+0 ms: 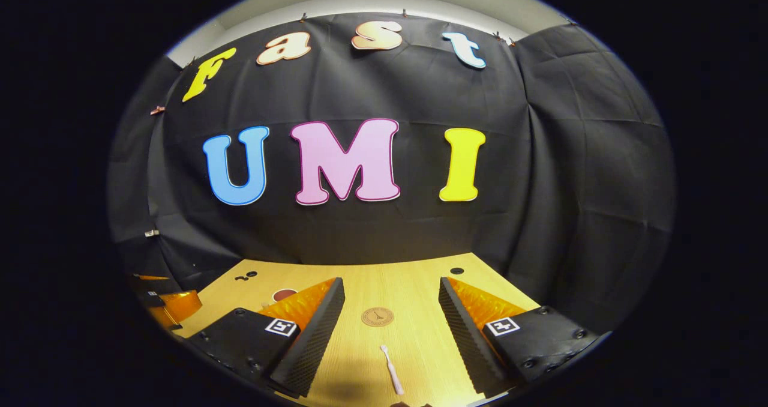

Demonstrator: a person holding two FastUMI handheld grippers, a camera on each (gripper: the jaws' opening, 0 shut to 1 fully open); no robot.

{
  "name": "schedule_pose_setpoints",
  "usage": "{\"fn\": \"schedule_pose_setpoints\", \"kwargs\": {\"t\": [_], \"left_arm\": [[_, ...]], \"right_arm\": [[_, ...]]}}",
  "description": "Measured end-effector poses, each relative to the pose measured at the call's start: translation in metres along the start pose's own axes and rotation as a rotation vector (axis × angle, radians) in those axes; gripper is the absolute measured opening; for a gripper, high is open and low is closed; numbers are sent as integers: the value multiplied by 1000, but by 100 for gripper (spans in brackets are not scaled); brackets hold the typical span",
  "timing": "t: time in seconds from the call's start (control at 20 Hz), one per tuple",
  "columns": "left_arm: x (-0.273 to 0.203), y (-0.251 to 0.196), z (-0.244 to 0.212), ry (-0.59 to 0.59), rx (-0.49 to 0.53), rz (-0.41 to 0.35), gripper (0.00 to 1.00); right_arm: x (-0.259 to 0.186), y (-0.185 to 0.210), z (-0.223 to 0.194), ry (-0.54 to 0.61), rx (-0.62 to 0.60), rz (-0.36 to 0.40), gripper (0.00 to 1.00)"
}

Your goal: Put the toothbrush and toothpaste on the desktop into the cup, then pick up the cup and place it on the coaster on the desktop.

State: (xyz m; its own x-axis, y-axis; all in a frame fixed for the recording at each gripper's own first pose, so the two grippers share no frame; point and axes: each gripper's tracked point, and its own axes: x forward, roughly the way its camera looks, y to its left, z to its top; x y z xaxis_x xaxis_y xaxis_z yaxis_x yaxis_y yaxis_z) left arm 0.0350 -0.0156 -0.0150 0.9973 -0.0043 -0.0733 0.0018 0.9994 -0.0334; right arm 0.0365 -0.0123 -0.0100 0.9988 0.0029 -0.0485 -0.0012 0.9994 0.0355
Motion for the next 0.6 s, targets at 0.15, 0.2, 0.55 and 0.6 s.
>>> {"fn": "schedule_pose_setpoints", "kwargs": {"t": [0.15,0.2,0.55,0.6], "left_arm": [[4,-2,-2,7,8,-1,100],[6,-3,-4,13,9,-4,100],[22,-5,-24,67,22,18,100],[26,-4,-29,76,23,24,100]], "right_arm": [[3,-1,-2,8,-10,10,97],[5,0,-2,9,-2,19,97],[21,4,-6,29,-3,75,97],[23,5,-8,33,-4,86,97]]}}
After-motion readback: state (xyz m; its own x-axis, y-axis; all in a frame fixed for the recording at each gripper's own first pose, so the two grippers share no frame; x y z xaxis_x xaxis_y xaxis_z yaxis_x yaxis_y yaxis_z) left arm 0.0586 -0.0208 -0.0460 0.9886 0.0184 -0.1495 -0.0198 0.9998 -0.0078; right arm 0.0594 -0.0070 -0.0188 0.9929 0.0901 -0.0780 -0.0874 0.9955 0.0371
